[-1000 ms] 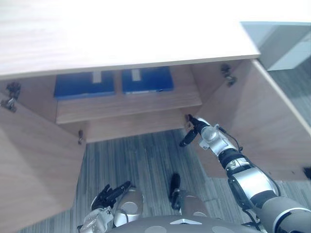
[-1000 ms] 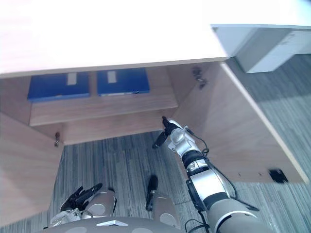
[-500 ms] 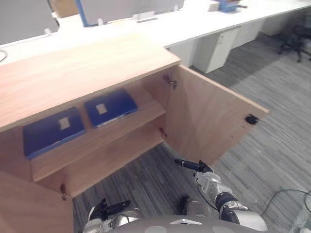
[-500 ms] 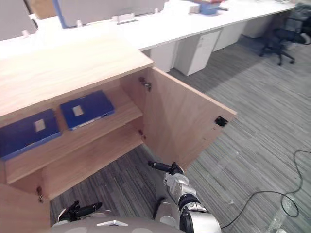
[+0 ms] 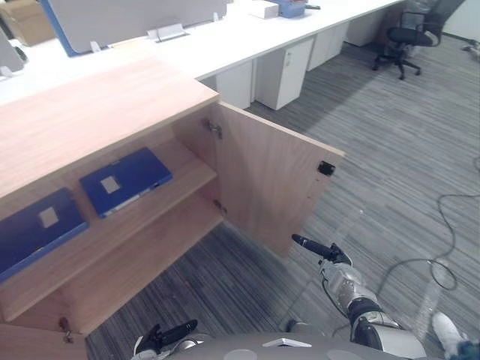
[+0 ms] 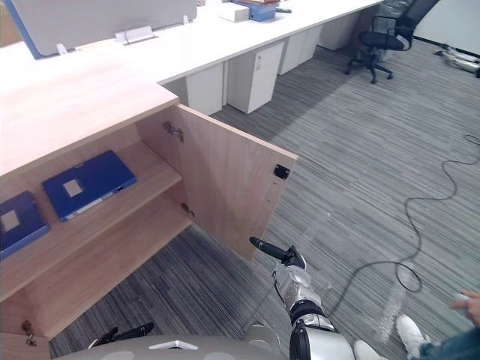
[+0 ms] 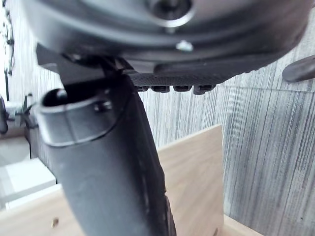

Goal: Walk over to the cabinet, pick up the folder, carry it to the office cabinet, place the folder inside the office cabinet, then close the office cabinet door

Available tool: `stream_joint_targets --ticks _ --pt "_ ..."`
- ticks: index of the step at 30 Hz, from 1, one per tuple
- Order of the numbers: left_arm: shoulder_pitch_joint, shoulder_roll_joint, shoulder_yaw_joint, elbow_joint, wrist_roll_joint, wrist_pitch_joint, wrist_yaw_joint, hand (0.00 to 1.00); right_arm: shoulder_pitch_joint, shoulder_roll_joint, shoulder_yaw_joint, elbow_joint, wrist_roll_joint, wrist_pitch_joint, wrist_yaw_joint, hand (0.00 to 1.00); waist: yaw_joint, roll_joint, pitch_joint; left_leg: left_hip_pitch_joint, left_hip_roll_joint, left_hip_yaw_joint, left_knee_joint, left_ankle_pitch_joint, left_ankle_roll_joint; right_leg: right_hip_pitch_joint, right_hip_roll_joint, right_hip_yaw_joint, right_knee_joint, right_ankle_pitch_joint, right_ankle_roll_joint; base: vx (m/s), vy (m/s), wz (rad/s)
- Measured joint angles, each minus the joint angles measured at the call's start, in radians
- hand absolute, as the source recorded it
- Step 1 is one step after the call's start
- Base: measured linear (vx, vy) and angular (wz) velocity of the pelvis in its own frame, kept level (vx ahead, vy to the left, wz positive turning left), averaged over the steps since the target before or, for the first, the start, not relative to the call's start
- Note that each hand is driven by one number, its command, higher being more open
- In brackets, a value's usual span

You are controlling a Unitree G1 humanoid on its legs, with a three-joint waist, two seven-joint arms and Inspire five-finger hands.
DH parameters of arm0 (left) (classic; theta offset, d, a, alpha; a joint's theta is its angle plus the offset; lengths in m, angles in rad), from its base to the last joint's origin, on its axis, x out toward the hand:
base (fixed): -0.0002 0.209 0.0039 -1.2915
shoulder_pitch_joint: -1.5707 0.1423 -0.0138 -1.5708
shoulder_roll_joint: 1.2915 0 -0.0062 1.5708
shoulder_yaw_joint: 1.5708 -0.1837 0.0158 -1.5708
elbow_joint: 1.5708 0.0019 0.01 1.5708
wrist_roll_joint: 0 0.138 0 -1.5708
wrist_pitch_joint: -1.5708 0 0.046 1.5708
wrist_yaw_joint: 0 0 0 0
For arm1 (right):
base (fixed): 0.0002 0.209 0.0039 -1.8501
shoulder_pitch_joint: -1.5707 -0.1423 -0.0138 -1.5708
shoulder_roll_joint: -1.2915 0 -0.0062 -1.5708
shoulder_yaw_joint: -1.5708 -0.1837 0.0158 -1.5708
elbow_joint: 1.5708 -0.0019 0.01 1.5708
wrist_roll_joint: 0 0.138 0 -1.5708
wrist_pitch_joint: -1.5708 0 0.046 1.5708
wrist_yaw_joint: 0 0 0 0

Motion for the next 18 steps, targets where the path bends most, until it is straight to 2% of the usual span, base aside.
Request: stream_joint_targets --ticks 5,9,13,15,18 --pt "0.003 0.005 -0.022 -0.029 0.0 0.001 0.018 1.0 -0.002 0.0 -0.042 -0.075 -0.002 -0.001 -0.05 1.0 0.0 -0.011 -0.017 -0.052 0.004 -0.067 -0.002 -0.003 -0.006 0.008 0.038 -0.004 -0.113 0.045 -0.009 -0.01 -0.008 0.01" --pt "0.005 0.01 -0.055 -0.037 0.001 0.002 0.027 1.0 -0.013 -0.021 -0.056 -0.167 -0.011 -0.003 -0.09 1.0 0.001 0.004 -0.025 -0.068 0.012 -0.09 -0.009 0.004 0.001 0.007 0.051 -0.016 -0.135 0.057 -0.006 0.1 0.0 0.09" --pt "0.004 0.012 -0.061 -0.037 0.002 0.002 0.033 1.0 -0.052 -0.053 -0.013 -0.198 -0.048 -0.02 -0.085 1.0 -0.003 0.01 -0.03 -0.063 0.007 -0.113 -0.019 0.003 0.001 0.01 0.05 -0.007 -0.138 0.062 -0.012 0.11 0.039 0.01" --pt "0.005 0.012 -0.063 -0.038 0.002 0.001 0.033 1.0 -0.08 -0.086 0.026 -0.201 -0.043 -0.03 -0.07 1.0 -0.004 0.011 -0.03 -0.054 0.001 -0.137 -0.019 0.003 0.002 0.026 0.046 -0.008 -0.145 0.075 -0.029 0.09 0.068 0.1" --pt "0.006 0.014 -0.065 -0.038 0.002 -0.001 0.028 1.0 -0.128 -0.115 0.063 -0.201 -0.001 -0.061 -0.037 1.0 -0.002 0.009 -0.031 -0.05 -0.008 -0.15 -0.019 0.001 0.005 0.041 0.037 -0.009 -0.157 0.086 -0.032 0.04 0.061 0.13"
